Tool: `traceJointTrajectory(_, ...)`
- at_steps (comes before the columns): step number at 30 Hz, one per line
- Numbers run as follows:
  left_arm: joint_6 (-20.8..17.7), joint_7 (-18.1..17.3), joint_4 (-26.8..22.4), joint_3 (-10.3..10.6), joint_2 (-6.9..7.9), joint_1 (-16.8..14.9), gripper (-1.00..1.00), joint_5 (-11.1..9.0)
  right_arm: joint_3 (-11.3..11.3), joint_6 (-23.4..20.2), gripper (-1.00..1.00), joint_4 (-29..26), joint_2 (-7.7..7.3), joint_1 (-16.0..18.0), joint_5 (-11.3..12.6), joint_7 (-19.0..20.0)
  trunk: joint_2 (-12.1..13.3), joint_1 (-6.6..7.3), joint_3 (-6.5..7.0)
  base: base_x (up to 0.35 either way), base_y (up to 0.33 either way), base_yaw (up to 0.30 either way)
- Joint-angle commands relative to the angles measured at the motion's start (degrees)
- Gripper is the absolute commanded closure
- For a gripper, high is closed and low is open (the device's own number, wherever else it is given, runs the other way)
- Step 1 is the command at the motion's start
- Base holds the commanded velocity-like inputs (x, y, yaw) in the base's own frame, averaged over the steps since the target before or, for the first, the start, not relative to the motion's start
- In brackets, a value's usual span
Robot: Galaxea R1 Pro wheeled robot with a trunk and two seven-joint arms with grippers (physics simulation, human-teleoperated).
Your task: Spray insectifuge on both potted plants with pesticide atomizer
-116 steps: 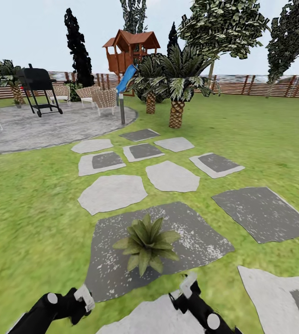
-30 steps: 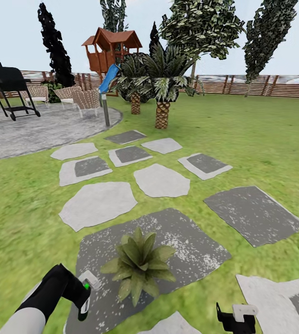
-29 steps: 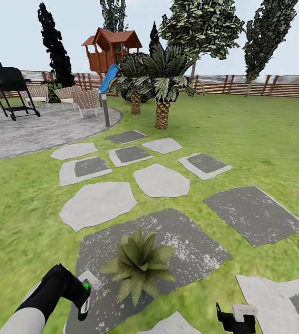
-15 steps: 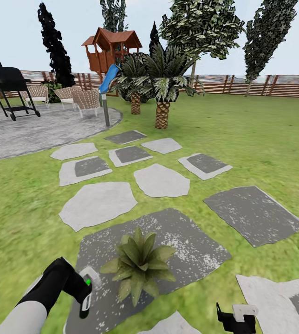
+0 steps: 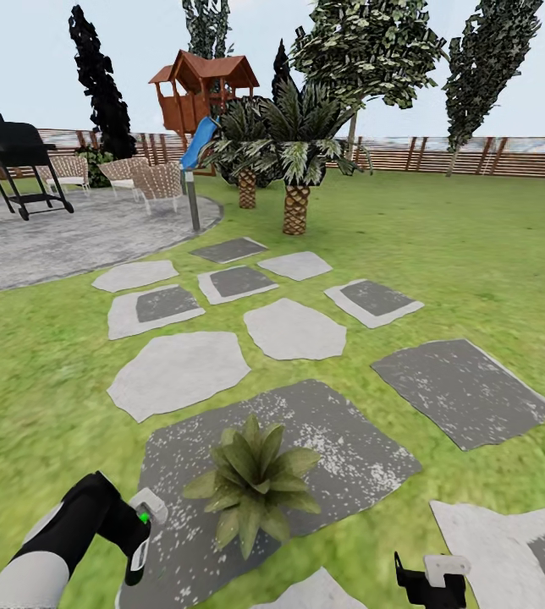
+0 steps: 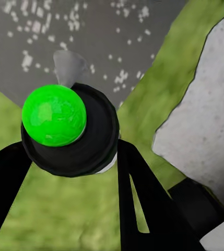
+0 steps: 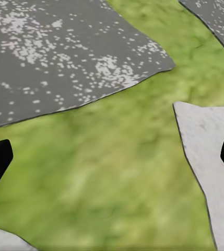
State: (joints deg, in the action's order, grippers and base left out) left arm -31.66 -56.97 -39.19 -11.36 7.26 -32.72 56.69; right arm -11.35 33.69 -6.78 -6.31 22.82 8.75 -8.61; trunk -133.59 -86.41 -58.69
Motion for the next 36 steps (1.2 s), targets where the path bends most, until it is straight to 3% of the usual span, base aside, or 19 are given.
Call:
traceJointTrajectory(1, -0.4, -0.37, -0.15, -0.18, -0.07, -0.1, 1.0, 0.27, -0.51, 0.14, -1.0, 0.01, -0.02, 0.03, 0.49, -0.18, -0.02, 0.01, -0.05, 0.007, 0.0, 0.0)
traceJointTrajectory(11, -0.5, -0.11, -0.44, -0.24, -0.31, -0.63, 1.0, 0.26, -0.54, 0.14, -1.0, 0.01, -0.02, 0.03, 0.48, -0.18, -0.02, 0.01, -0.05, 0.138, 0.06, 0.0)
traceJointTrajectory(18, -0.4, 4.39, 0.4, -0.15, 0.49, 0.15, 1.0, 0.04, -0.59, 0.14, -1.0, 0.01, 0.0, 0.03, 0.48, -0.09, -0.02, 0.01, -0.05, 0.001, 0.0, 0.0)
traceJointTrajectory(24, -0.14, 5.9, 3.92, -0.46, -0.44, 0.29, 1.0, -0.48, -0.6, 0.14, -1.0, 0.01, 0.04, 0.03, 0.4, -0.09, -0.02, 0.01, -0.05, 0.0, 0.0, 0.0)
traceJointTrajectory(29, -0.19, 6.47, 3.48, -0.77, -2.33, 0.22, 1.0, -0.66, -0.6, 0.14, -1.0, 0.01, 0.06, 0.04, 0.4, -0.09, -0.02, 0.01, -0.05, 0.0, 0.0, 0.0)
traceJointTrajectory(36, 0.22, 7.79, 3.38, -1.03, -1.18, 0.18, 1.0, -0.7, -0.6, 0.14, -1.0, 0.01, 0.06, 0.03, 0.4, -0.09, -0.02, 0.01, -0.05, 0.0, 0.0, 0.0)
